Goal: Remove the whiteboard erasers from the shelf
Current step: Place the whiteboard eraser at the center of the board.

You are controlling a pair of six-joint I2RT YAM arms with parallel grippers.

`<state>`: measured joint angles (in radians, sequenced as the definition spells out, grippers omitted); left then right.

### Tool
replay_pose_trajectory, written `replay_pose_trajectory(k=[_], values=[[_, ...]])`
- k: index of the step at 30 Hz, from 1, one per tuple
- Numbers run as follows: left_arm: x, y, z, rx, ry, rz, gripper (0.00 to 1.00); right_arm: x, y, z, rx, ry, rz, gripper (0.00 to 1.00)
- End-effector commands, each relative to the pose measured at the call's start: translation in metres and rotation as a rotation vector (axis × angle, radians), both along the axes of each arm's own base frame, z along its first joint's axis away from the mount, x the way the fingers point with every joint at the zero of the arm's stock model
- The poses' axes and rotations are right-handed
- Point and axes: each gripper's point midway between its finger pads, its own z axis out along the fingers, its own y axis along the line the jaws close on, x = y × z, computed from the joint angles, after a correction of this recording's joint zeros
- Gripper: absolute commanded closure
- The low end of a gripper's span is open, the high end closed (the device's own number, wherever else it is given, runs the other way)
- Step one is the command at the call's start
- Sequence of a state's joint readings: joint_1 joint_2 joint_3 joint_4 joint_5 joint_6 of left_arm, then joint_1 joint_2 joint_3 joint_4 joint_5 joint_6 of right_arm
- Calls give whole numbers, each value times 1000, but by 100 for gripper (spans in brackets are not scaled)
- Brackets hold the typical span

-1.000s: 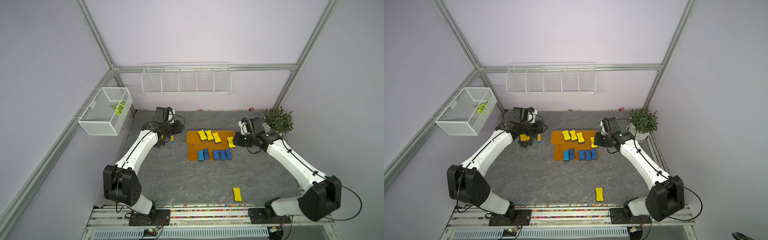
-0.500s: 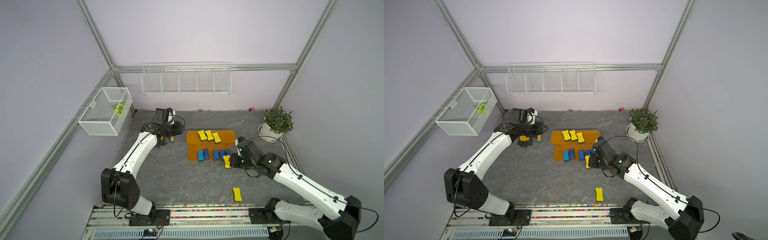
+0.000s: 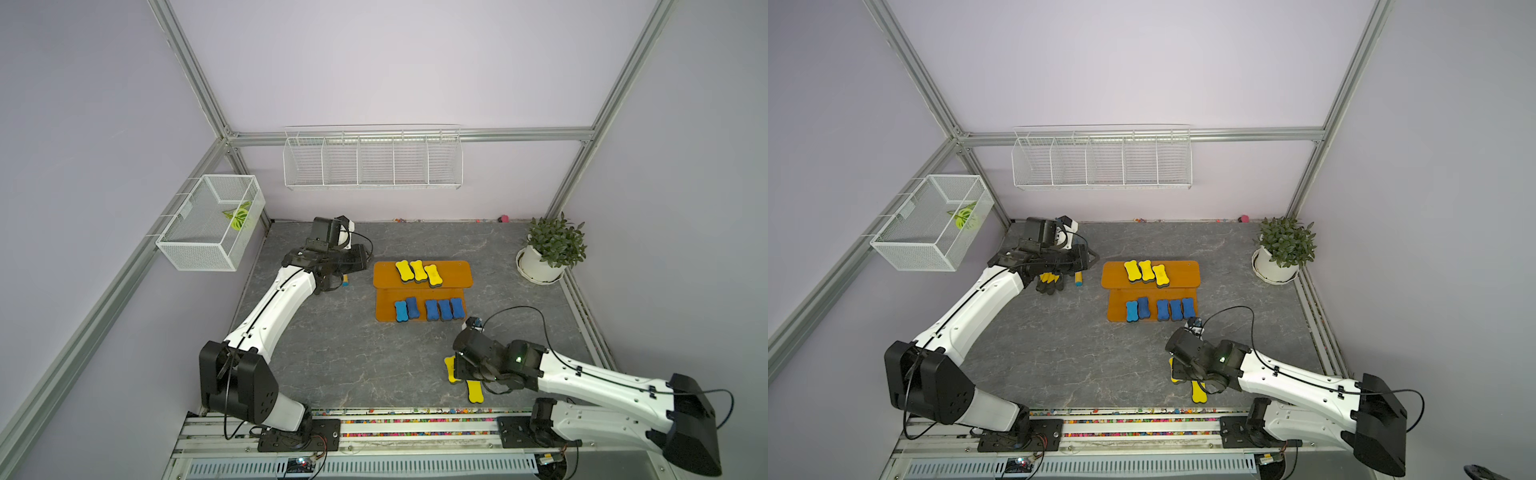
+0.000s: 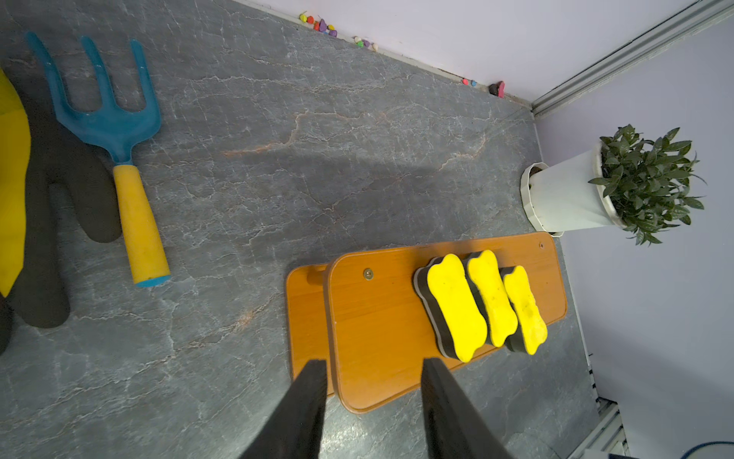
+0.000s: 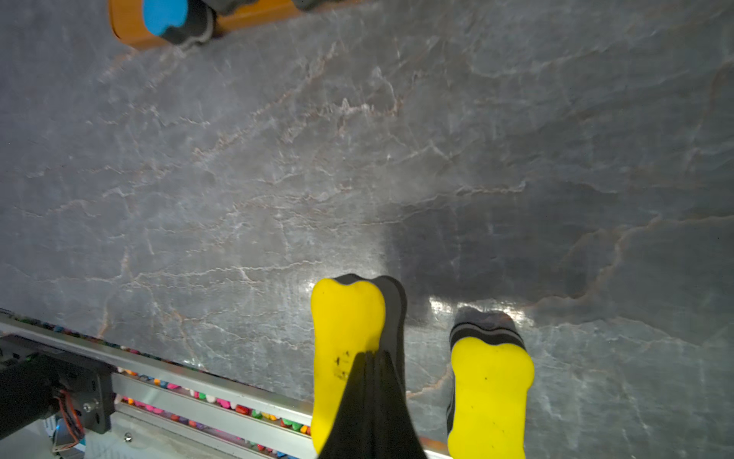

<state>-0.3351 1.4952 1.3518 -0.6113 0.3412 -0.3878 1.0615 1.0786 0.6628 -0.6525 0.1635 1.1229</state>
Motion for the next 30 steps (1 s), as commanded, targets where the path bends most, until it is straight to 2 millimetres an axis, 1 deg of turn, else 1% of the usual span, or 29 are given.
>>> replay_pose_trajectory(k=[1, 10, 25, 30], values=[[-6, -2, 4, -3, -16, -21, 55, -3, 2, -10, 10, 15, -39, 100], [-5, -4, 0, -7, -8, -28, 55, -18, -2, -30, -33, 67, -45, 100], [-4, -5, -4, -7, 2, -29, 55, -34, -14, -46, -92, 125, -65, 100], [-4, -5, -4, -7, 2, -30, 55, -38, -19, -47, -111, 132, -66, 100]])
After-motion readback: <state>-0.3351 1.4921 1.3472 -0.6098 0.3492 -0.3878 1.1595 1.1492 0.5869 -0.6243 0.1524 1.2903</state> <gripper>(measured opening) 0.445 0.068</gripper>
